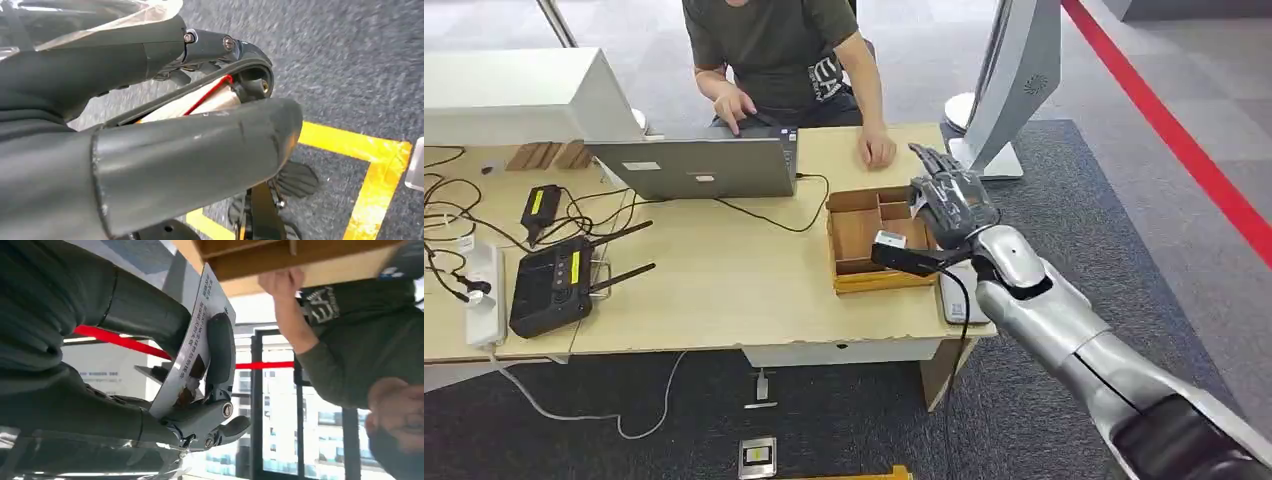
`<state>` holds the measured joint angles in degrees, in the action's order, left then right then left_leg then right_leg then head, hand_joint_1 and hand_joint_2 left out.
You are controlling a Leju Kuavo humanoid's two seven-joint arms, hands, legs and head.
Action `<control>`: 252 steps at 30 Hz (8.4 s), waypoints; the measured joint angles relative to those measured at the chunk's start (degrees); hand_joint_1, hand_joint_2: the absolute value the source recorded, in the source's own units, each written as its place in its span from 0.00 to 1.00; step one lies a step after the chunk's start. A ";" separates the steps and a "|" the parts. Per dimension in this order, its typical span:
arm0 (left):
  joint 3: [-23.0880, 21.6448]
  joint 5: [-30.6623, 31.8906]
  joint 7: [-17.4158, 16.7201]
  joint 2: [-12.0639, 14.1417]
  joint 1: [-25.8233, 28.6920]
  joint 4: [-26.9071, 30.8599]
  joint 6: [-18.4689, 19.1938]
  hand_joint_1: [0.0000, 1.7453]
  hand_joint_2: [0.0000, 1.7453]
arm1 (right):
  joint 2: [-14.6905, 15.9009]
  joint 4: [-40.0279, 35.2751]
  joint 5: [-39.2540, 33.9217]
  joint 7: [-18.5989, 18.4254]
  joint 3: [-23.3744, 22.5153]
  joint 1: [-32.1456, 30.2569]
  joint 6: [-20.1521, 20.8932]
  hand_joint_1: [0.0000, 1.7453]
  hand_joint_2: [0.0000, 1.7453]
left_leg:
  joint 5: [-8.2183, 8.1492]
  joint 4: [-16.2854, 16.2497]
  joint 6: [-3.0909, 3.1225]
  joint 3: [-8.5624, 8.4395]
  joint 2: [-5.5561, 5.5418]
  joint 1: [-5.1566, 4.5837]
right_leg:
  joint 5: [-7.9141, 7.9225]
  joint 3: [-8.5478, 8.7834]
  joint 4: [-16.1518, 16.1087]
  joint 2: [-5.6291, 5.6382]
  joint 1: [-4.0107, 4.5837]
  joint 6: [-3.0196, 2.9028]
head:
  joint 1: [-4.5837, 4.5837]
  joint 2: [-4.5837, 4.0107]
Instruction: Pass the card to the sensor for recognition and then transmit it.
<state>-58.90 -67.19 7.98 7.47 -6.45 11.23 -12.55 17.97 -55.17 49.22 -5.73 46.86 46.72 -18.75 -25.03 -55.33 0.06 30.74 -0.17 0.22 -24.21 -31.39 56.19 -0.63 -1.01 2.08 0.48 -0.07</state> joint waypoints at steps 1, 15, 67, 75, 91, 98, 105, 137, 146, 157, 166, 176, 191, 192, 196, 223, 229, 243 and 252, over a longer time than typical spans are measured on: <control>-0.33 0.29 0.35 -0.09 -0.11 0.00 -0.35 0.00 0.00 | -1.07 1.01 0.50 0.00 0.22 0.97 0.13 1.00 1.00 | 0.00 0.00 0.00 0.01 0.01 0.00 | 0.00 0.01 0.00 0.01 0.00 0.00 | -0.04 0.00; -2.62 0.96 -2.29 -0.92 -0.27 0.00 -0.17 0.00 0.00 | -11.15 15.22 6.28 -4.68 3.54 10.88 5.14 1.00 1.00 | 0.01 -0.01 -0.01 0.04 -0.01 0.01 | 0.00 -0.02 -0.02 -0.01 0.01 0.00 | 0.00 0.00; -4.72 -1.73 -3.65 -1.33 0.27 -0.02 0.52 0.00 0.00 | 3.78 -6.82 0.49 -11.45 -12.34 -5.85 14.62 0.00 0.00 | -0.07 -0.08 0.05 -0.07 -0.09 0.01 | 0.00 0.06 -0.12 -0.02 0.01 0.01 | 0.02 0.00; -4.72 -2.23 -2.95 -0.81 0.23 -0.02 -0.17 0.00 0.00 | 9.31 -27.33 3.35 -14.62 -20.61 -19.35 15.06 0.00 0.00 | -0.08 -0.04 0.04 -0.06 -0.03 0.01 | -0.01 0.06 -0.09 0.00 0.02 0.00 | 0.00 0.00; -4.44 -4.26 -4.35 -0.52 -0.27 -0.02 -2.06 0.00 0.00 | 5.24 -32.95 7.76 -15.91 -17.20 -26.10 3.72 0.00 1.00 | -0.04 0.00 0.00 -0.02 -0.02 0.05 | -0.01 0.09 -0.08 0.00 0.05 -0.01 | 0.00 0.00; -4.37 -4.22 -4.46 -0.52 -0.39 -0.02 -2.06 0.00 0.00 | 1.46 -26.15 10.61 -14.99 -15.34 -24.11 2.32 0.00 1.00 | -0.04 0.00 0.00 -0.03 -0.02 0.06 | -0.01 0.07 -0.08 0.00 0.05 -0.01 | 0.00 0.00; -4.29 -3.85 -3.76 -0.52 -0.37 -0.02 -1.86 0.00 0.00 | -0.59 -21.35 12.72 -15.58 -14.84 -23.75 2.10 0.00 1.00 | -0.04 -0.01 -0.01 -0.02 -0.02 0.06 | -0.01 0.06 -0.08 0.00 0.05 0.00 | 0.00 0.00; -4.29 -2.71 -3.91 -0.52 -0.37 -0.02 -0.96 0.00 0.00 | -3.63 -15.45 17.47 -13.79 -16.63 -25.72 4.68 0.00 1.00 | -0.04 0.00 -0.01 -0.03 -0.01 0.07 | -0.01 0.07 -0.08 0.00 0.06 -0.01 | 0.02 0.00; -4.29 -2.69 -3.74 -0.52 -0.38 -0.02 -0.83 0.00 0.00 | -4.53 -13.65 17.21 -13.22 -16.00 -24.77 4.02 0.00 1.00 | -0.04 -0.01 -0.01 -0.03 -0.01 0.07 | -0.01 0.07 -0.08 0.00 0.06 -0.01 | 0.00 0.00; -4.29 -2.67 -3.71 -0.52 -0.38 -0.02 -0.83 0.00 0.00 | -4.59 -13.52 17.16 -13.18 -15.93 -24.68 4.00 0.00 1.00 | -0.04 -0.01 -0.01 -0.03 -0.01 0.07 | -0.01 0.07 -0.08 0.00 0.06 -0.01 | 0.00 0.00; -4.29 -1.73 -2.80 -0.50 -0.39 -0.02 -0.31 0.00 0.00 | -6.06 -1.09 13.93 -11.56 -14.32 -18.71 0.02 0.00 1.00 | -0.03 -0.01 -0.01 -0.03 -0.01 0.06 | -0.01 0.07 -0.08 0.00 0.06 -0.01 | 0.00 0.00; -4.29 -1.33 -2.58 -0.50 -0.38 -0.02 -0.11 0.00 0.00 | -6.08 2.59 14.34 -11.59 -14.21 -17.47 -0.26 0.00 1.00 | -0.03 -0.01 -0.01 -0.03 0.00 0.07 | -0.01 0.06 -0.08 0.00 0.06 -0.01 | 0.00 0.00; -4.29 -1.18 -3.45 -0.50 -0.38 -0.02 0.00 0.00 0.00 | -6.54 4.70 15.17 -11.65 -13.79 -17.41 0.00 0.00 1.00 | -0.03 -0.01 -0.01 -0.03 0.00 0.07 | -0.01 0.06 -0.07 0.00 0.06 -0.01 | 0.00 0.00; -4.29 -1.18 -3.45 -0.50 -0.38 -0.02 0.00 0.00 0.00 | -6.58 4.77 15.17 -11.65 -13.75 -17.41 0.00 0.00 1.00 | -0.03 -0.01 -0.01 -0.03 0.00 0.07 | -0.01 0.06 -0.08 0.00 0.06 -0.01 | 0.00 0.00; -4.29 -1.18 -3.45 -0.50 -0.38 -0.02 0.00 0.00 0.00 | -6.65 4.94 15.17 -11.65 -13.64 -17.42 0.00 0.00 1.00 | -0.03 -0.01 -0.01 -0.04 0.00 0.07 | -0.01 0.07 -0.08 0.00 0.06 -0.01 | 0.00 0.00; -4.29 -1.05 -3.80 -0.50 -0.38 -0.02 0.00 0.00 0.00 | -8.59 7.33 15.70 -10.84 -12.72 -17.37 -0.17 0.00 1.00 | -0.03 -0.01 -0.01 -0.03 0.00 0.07 | -0.01 0.07 -0.07 0.00 0.06 -0.01 | 0.02 0.00; -4.29 -0.87 -3.76 -0.50 -0.39 -0.02 0.04 0.00 0.00 | -9.12 7.72 16.27 -10.84 -12.44 -17.37 0.02 0.00 1.00 | -0.03 -0.01 -0.01 -0.04 0.00 0.07 | -0.01 0.06 -0.08 0.00 0.06 -0.01 | 0.00 0.00; -4.31 -0.48 -4.39 -0.50 -0.36 -0.02 0.17 0.00 0.00 | -7.89 7.06 19.89 -13.38 -13.64 -17.39 2.38 0.00 1.00 | -0.03 -0.01 -0.01 -0.04 0.00 0.06 | 0.00 0.07 -0.08 0.00 0.06 -0.01 | 0.00 0.00; -4.31 -0.09 -4.19 -0.50 -0.37 -0.02 0.20 0.00 0.00 | -7.70 6.52 19.67 -12.72 -13.92 -17.43 2.34 0.00 1.00 | -0.03 -0.01 -0.01 -0.06 0.00 0.07 | 0.00 0.07 -0.07 0.01 0.06 -0.01 | 0.00 0.00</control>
<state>-63.21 -67.28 3.78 6.97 -6.82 11.21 -12.35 10.27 -48.65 68.89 -18.45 32.94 29.29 -16.41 -25.06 -55.34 0.05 30.69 -0.17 0.29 -24.21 -31.33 56.12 -0.62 -0.95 2.07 0.48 -0.07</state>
